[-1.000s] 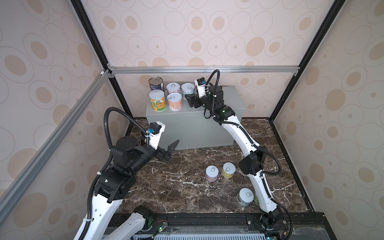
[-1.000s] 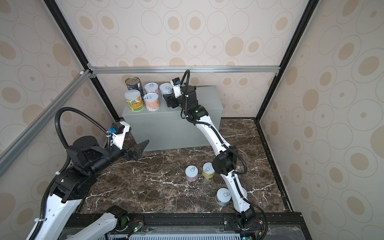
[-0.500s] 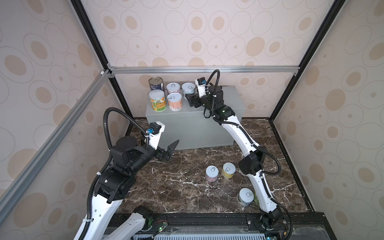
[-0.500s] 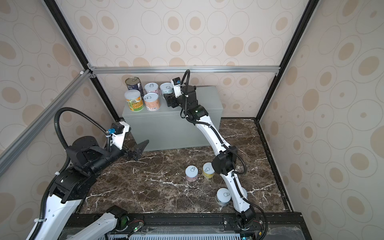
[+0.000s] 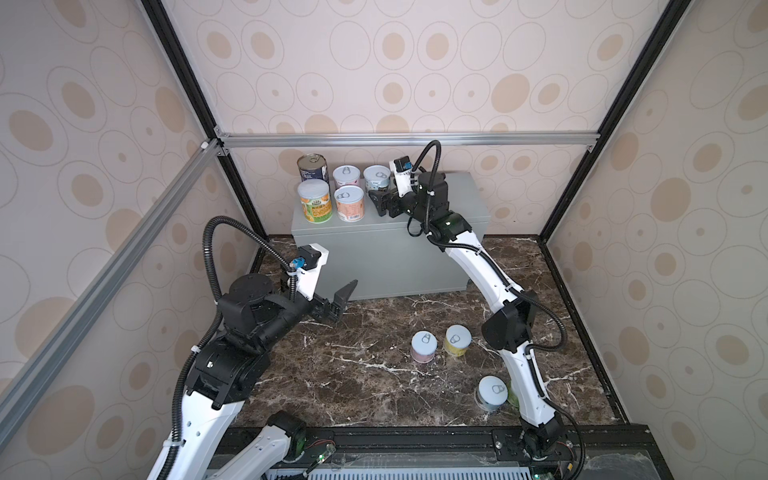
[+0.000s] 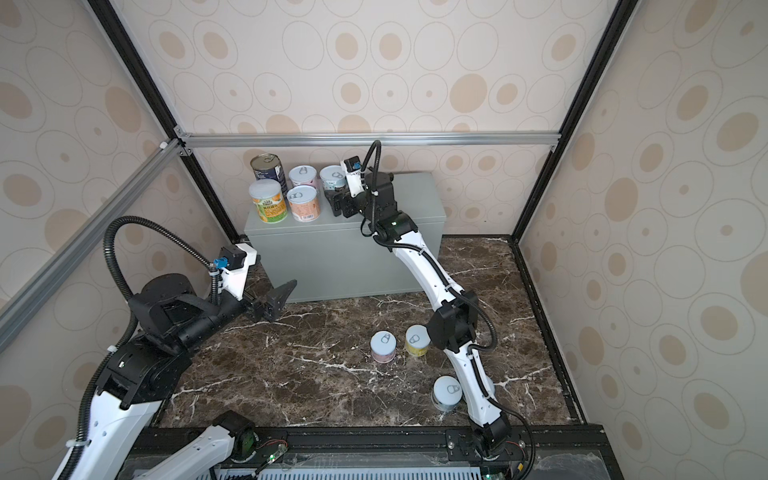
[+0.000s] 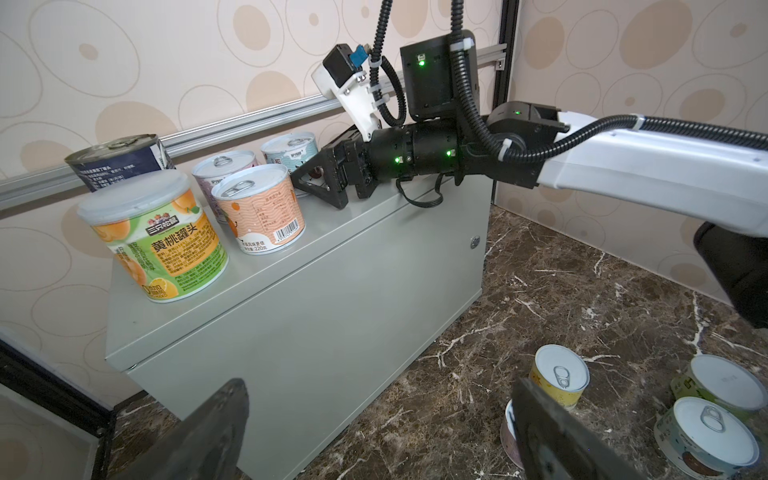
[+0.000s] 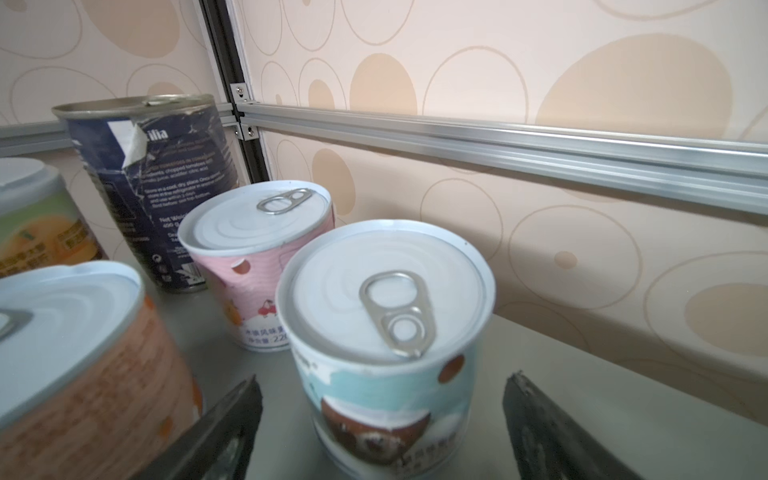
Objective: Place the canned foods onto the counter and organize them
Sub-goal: 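Open the right gripper and withdraw it from the light-blue can, then lower the right gripper to the floor and grasp the white-lidded can beside the yellow can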
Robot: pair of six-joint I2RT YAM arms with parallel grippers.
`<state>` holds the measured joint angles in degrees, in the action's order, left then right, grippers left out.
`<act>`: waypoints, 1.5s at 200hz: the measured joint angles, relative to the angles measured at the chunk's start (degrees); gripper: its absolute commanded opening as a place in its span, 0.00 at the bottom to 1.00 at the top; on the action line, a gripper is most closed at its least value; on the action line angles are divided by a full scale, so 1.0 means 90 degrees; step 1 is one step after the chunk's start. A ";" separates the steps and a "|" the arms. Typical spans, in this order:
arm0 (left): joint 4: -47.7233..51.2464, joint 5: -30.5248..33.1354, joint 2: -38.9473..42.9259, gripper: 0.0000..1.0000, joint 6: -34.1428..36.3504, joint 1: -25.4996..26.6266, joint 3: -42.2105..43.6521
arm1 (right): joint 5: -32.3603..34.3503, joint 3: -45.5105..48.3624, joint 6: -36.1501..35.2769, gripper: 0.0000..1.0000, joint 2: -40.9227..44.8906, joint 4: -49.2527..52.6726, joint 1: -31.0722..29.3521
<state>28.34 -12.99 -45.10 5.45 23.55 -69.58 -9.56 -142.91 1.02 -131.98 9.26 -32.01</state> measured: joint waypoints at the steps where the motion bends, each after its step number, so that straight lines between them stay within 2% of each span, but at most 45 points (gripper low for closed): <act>1: 0.0000 0.0002 0.0002 0.98 0.0000 0.0000 0.0000 | 0.0000 0.0066 -0.0002 0.95 0.0046 -0.0010 0.0000; 53: 0.0000 -0.0046 0.0092 0.98 -0.0005 0.0000 0.0000 | 0.0114 0.3208 -0.0058 0.99 0.2191 -0.0675 0.0000; 104: 0.0000 -0.0202 0.0126 0.98 -0.0034 0.0000 0.0002 | 0.0338 0.6081 -0.0248 1.00 0.4918 -0.0765 -0.0085; 143: 0.0002 -0.0374 0.0121 0.98 -0.0083 0.0000 0.0083 | 0.0755 0.7674 -0.0425 1.00 0.7108 -0.0061 -0.0743; 172: 0.0000 -0.0466 0.0119 0.98 -0.0083 0.0000 0.0197 | 0.1088 0.8835 -0.0282 1.00 0.8206 0.0464 -0.1297; 195: -0.0002 -0.0583 0.0119 0.98 -0.0104 0.0000 0.0253 | 0.1222 0.9804 0.0029 1.00 0.8502 0.0724 -0.1722; 231: -0.0005 -0.0775 0.0032 0.98 -0.0199 0.0000 0.0253 | 0.1239 1.0911 0.0840 1.00 0.8235 0.0855 -0.2174; 300: -0.0061 -0.0991 -0.0017 0.98 -0.0291 0.0000 0.0350 | 0.1683 1.1021 0.2198 1.00 0.7133 0.1156 -0.2234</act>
<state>27.79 -21.91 -45.25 2.83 23.55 -66.43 5.58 -43.72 20.80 -67.79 19.66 -52.12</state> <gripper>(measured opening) 0.980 0.997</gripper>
